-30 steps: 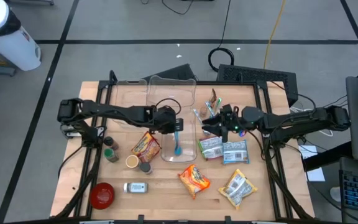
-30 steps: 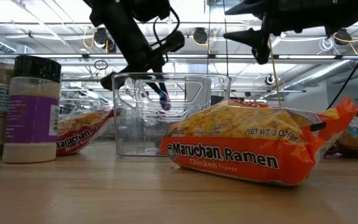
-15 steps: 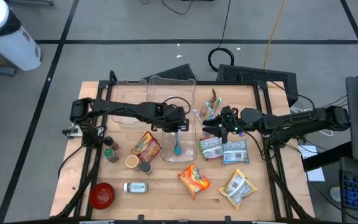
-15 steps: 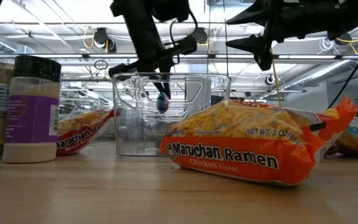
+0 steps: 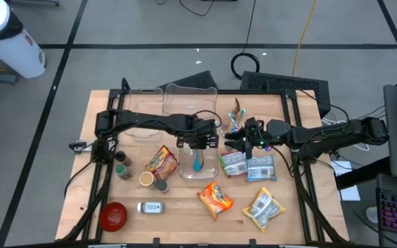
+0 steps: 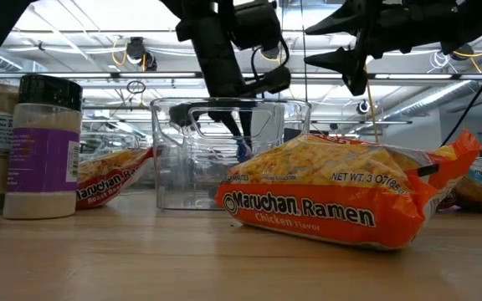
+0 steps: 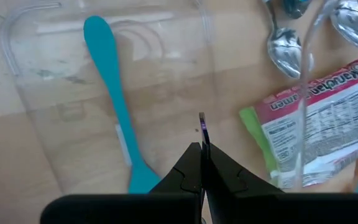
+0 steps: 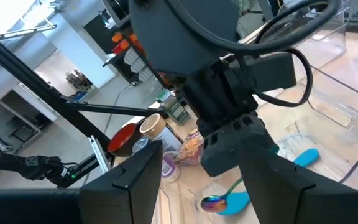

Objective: Pick & Place Food Item
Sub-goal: Put the top purple spoon into the bottom right transparent bin

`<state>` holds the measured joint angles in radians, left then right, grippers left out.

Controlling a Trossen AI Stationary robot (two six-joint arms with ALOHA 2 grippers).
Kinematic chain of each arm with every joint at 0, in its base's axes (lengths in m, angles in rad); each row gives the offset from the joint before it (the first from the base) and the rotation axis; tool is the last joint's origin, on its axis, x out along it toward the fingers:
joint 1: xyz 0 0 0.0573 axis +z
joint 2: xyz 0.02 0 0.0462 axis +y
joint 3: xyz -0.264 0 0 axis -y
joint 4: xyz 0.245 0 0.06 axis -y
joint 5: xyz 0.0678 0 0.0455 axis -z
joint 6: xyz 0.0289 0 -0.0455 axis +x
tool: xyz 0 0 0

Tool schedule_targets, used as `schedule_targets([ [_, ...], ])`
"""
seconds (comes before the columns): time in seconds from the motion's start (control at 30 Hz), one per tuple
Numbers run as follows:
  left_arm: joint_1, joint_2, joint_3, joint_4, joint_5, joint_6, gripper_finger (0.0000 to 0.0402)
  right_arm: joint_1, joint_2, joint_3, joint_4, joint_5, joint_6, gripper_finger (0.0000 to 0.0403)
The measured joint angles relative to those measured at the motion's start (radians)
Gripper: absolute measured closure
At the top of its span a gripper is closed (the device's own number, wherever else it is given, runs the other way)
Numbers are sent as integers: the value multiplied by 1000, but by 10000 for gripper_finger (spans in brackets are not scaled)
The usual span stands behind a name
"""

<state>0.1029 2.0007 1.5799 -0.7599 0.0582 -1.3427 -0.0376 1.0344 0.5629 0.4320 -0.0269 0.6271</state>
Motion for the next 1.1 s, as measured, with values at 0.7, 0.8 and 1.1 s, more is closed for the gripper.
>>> schedule_targets([
  [0.7, 32, 72, 1, -38, 46, 20, 399, 0, 0, 1, -19, 1, -19, 206],
  [0.8, 31, 72, 0, -37, 43, 24, 397, 0, 0, 1, -20, 1, -20, 208],
  [1.1, 33, 72, 0, -35, 28, 24, 386, 0, 0, 1, -21, 1, -22, 208],
])
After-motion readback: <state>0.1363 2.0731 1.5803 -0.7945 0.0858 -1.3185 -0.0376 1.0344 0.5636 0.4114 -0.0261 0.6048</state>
